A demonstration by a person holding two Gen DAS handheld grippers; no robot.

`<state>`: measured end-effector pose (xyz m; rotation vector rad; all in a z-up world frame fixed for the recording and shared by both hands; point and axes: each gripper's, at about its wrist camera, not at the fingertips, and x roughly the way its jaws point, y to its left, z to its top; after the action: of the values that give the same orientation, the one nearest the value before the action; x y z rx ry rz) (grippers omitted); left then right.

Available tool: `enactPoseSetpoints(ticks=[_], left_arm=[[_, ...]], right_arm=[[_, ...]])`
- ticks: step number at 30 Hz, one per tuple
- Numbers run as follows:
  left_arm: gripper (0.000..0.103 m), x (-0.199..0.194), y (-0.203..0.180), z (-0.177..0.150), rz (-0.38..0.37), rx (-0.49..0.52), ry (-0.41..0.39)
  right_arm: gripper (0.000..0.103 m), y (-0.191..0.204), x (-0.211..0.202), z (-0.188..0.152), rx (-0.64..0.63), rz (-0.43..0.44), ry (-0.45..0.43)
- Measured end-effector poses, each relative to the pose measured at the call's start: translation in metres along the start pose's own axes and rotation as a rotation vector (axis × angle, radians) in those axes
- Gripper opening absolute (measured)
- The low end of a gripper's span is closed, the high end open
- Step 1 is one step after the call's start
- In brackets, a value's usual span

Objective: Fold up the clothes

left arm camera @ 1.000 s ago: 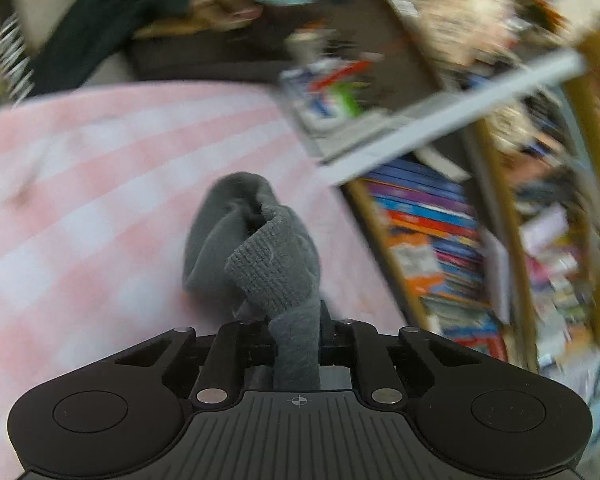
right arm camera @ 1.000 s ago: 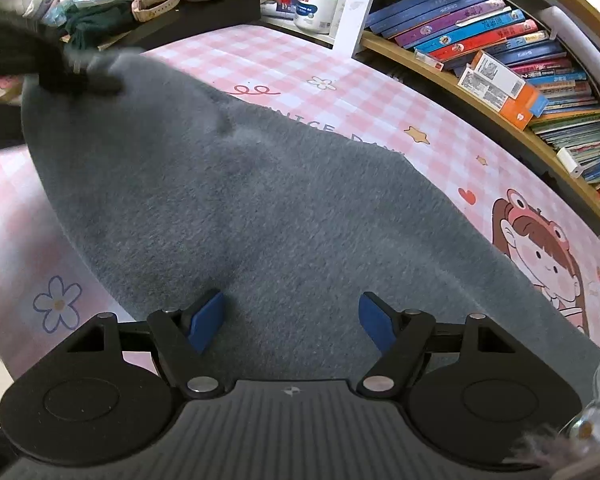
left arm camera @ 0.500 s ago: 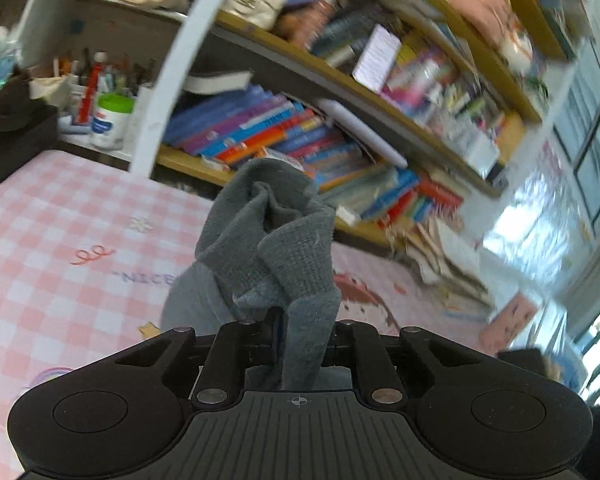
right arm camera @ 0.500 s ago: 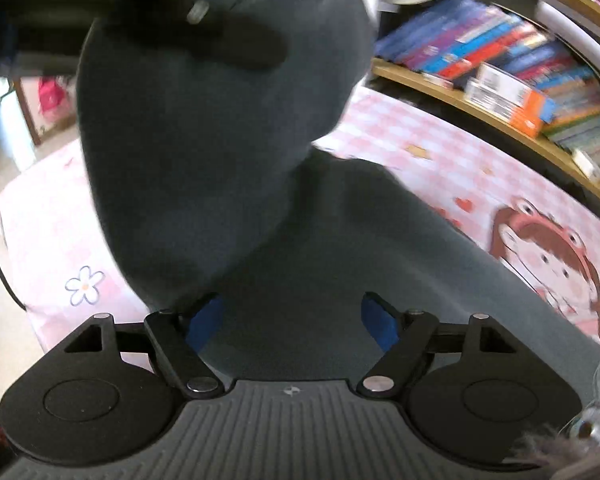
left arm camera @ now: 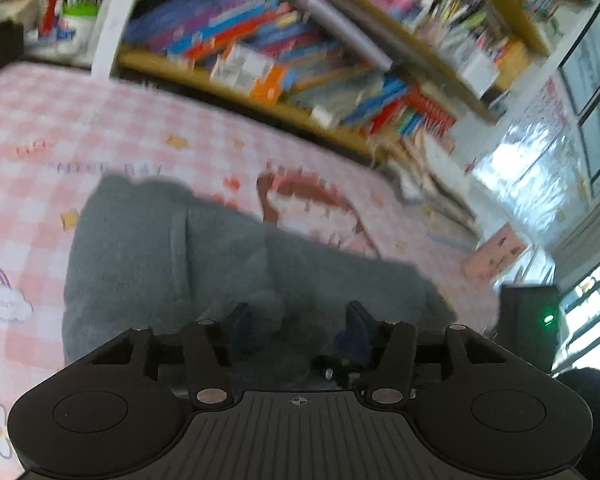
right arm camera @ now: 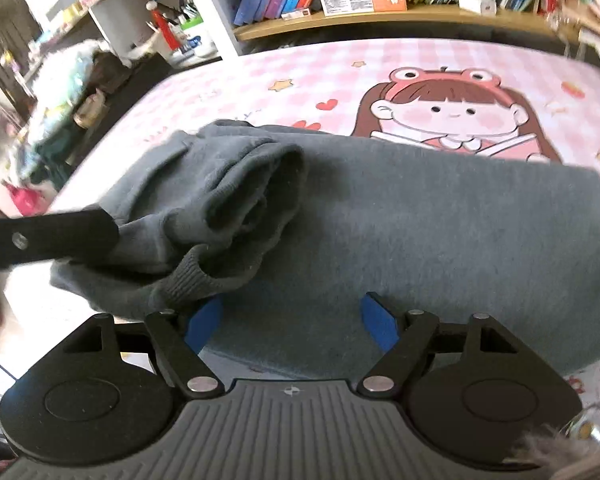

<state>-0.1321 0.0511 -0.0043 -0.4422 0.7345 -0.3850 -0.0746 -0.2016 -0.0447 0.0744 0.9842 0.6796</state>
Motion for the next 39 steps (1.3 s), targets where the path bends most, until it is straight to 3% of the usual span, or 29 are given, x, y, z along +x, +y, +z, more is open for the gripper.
enactPoseSetpoints(ticks=[4,5,7,13,17,23,25,26,27,28,29,34,36,39], left_arm=[[0.044,-0.018,0.016,0.006,0.094,-0.041,-0.089],[0.038,-0.021,0.022,0.005,0.122,-0.043,-0.093],[0.017,-0.024,0.036,0.002,0.175,-0.042,-0.086],[0.009,-0.037,0.058,-0.008,0.225,-0.094,-0.093],[0.010,-0.046,0.061,-0.005,0.199,-0.096,-0.130],[0.010,-0.030,0.068,-0.011,0.216,-0.061,-0.038],[0.009,-0.023,0.075,-0.017,0.203,-0.084,-0.001],[0.008,-0.020,0.079,-0.021,0.194,-0.100,0.014],[0.008,-0.019,0.081,-0.022,0.186,-0.111,0.023],[0.009,-0.019,0.080,-0.021,0.181,-0.106,0.021],[0.009,-0.021,0.078,-0.019,0.175,-0.093,0.017],[0.009,-0.031,0.072,-0.011,0.120,-0.050,-0.026],[0.009,-0.028,0.075,-0.011,0.121,-0.051,-0.006],[0.009,-0.025,0.077,-0.011,0.099,-0.061,0.009]], right_arm=[[0.074,-0.005,-0.002,0.005,0.079,0.128,0.011],[0.074,-0.006,-0.002,0.007,0.099,0.163,0.019],[0.074,-0.008,0.001,0.008,0.147,0.238,0.057],[0.077,-0.014,0.002,0.006,0.258,0.403,0.136],[0.077,-0.011,-0.002,0.008,0.289,0.410,0.113],[0.077,-0.022,0.020,0.007,0.573,0.420,0.132],[0.070,-0.024,0.030,0.004,0.677,0.409,0.144],[0.059,-0.022,0.032,0.005,0.693,0.396,0.145],[0.049,-0.019,0.032,0.007,0.681,0.374,0.144],[0.028,-0.014,0.032,0.009,0.661,0.357,0.140],[0.024,-0.010,0.028,0.012,0.623,0.345,0.122],[0.021,0.017,-0.020,0.023,0.354,0.351,-0.133],[0.021,0.015,-0.012,0.020,0.355,0.272,-0.097],[0.026,0.000,0.019,0.010,0.466,0.148,0.022]])
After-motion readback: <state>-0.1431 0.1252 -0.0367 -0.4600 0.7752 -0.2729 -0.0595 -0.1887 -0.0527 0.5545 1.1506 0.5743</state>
